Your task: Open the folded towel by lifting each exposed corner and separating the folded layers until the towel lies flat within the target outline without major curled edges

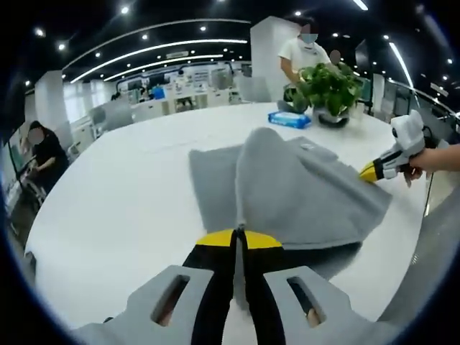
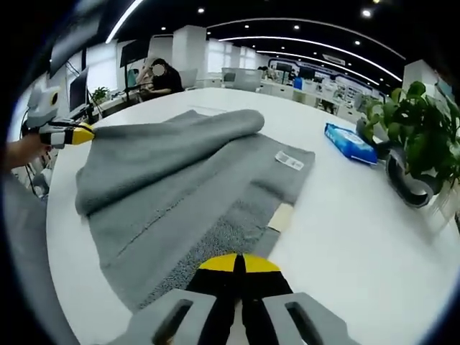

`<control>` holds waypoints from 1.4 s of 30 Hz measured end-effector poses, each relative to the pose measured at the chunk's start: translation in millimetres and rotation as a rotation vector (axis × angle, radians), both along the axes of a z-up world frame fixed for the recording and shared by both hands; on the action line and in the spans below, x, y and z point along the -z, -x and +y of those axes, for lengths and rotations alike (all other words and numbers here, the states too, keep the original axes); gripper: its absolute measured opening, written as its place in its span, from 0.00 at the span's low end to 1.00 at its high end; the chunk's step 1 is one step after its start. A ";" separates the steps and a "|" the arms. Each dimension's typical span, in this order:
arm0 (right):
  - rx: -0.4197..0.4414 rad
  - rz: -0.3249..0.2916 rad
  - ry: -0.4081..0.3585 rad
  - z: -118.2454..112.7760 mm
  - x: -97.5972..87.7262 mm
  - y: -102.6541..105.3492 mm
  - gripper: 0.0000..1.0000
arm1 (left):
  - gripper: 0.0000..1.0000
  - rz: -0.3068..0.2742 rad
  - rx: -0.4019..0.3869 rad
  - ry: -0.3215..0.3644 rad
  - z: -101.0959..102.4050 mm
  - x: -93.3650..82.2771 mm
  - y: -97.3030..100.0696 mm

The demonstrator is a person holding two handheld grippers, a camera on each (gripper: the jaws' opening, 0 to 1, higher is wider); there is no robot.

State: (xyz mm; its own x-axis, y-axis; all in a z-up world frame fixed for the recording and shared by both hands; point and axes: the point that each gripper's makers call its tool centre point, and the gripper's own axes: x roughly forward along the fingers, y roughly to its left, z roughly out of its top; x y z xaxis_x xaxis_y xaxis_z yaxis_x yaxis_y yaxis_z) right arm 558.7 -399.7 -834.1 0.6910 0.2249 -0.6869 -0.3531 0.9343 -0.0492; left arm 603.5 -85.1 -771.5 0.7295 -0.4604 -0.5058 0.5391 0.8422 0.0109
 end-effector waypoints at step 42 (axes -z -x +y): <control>-0.029 0.078 -0.021 -4.5 2.3 3.4 0.00 | 0.02 0.179 -0.133 -0.210 84.5 56.4 0.9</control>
